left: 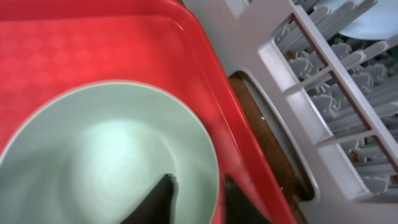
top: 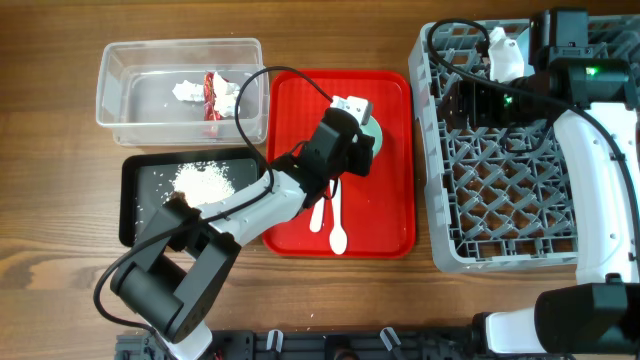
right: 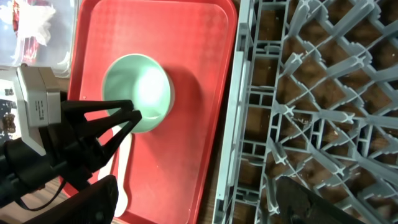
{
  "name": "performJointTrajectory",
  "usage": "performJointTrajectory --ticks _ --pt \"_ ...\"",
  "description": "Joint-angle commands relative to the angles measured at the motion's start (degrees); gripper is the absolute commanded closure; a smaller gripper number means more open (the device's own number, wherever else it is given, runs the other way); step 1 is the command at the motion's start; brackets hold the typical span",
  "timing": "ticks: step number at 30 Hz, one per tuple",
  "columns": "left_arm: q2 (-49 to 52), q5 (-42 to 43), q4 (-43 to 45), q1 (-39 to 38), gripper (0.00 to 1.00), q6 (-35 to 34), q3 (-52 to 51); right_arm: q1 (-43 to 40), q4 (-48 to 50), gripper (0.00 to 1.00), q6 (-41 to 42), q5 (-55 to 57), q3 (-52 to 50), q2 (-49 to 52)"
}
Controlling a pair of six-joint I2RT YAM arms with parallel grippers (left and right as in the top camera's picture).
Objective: Sort waste into correct bins and load items into the dishwasher rack
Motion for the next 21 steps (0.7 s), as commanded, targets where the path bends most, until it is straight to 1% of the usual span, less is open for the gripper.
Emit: performJointTrajectory --ticks 1,2,3,4,6,7,9,11,12,15,16,17,18,19,21 --pt "-3.3 -0.9 -1.9 0.6 0.63 0.0 0.5 0.1 1.6 0.18 0.2 -2.7 -0.2 0.5" --pt "-4.9 -0.9 -3.3 1.0 0.60 0.0 0.5 0.1 2.3 0.18 0.2 -3.5 -0.2 0.5" --pt "-7.3 -0.9 -6.1 1.7 0.59 0.0 0.5 0.2 2.8 0.18 0.3 -3.6 -0.2 0.5" --pt "-10.5 -0.9 -10.9 2.8 0.53 -0.3 0.5 1.0 3.8 0.18 0.5 -3.6 -0.2 0.5" --pt "-15.7 -0.9 -20.4 5.3 0.42 -3.0 0.5 2.7 4.9 0.19 0.6 -3.5 -0.2 0.6" --pt "-18.0 -0.9 -25.9 6.8 0.41 -5.0 0.5 4.3 5.8 0.19 0.6 -3.5 -0.3 0.8" --pt "-21.5 -0.9 -34.4 9.6 0.33 -7.3 0.5 7.0 7.5 0.18 0.7 -2.5 -0.3 1.5" --pt "-25.3 -0.9 -44.5 14.0 0.29 -7.5 0.5 10.2 9.6 0.20 3.6 1.1 -0.3 3.3" --pt "-26.5 -0.9 -47.5 15.8 0.28 -7.5 0.5 11.4 10.3 0.21 5.1 2.4 -0.3 4.4" --pt "-28.1 -0.9 -52.1 19.5 0.27 -7.5 0.5 13.7 11.8 0.26 6.7 3.1 -0.3 8.0" --pt "-28.2 -0.9 -52.6 20.3 0.27 -7.5 0.5 14.5 12.5 0.27 7.7 3.2 -0.3 9.9" --pt "-28.2 -0.7 -52.7 20.9 0.27 -7.5 0.5 15.2 13.1 0.31 8.1 3.2 -0.3 11.9" --pt "-28.2 -0.7 -52.7 21.2 0.27 -7.5 0.5 15.6 13.6 0.33 9.2 3.2 -0.3 13.4" --pt "-28.2 -0.7 -52.6 21.2 0.27 -7.5 0.5 16.3 14.2 0.38 10.7 3.6 -0.3 16.1" --pt "-28.2 -0.7 -52.5 21.2 0.27 -7.5 0.5 17.0 14.7 0.40 14.2 5.7 -0.3 19.6"
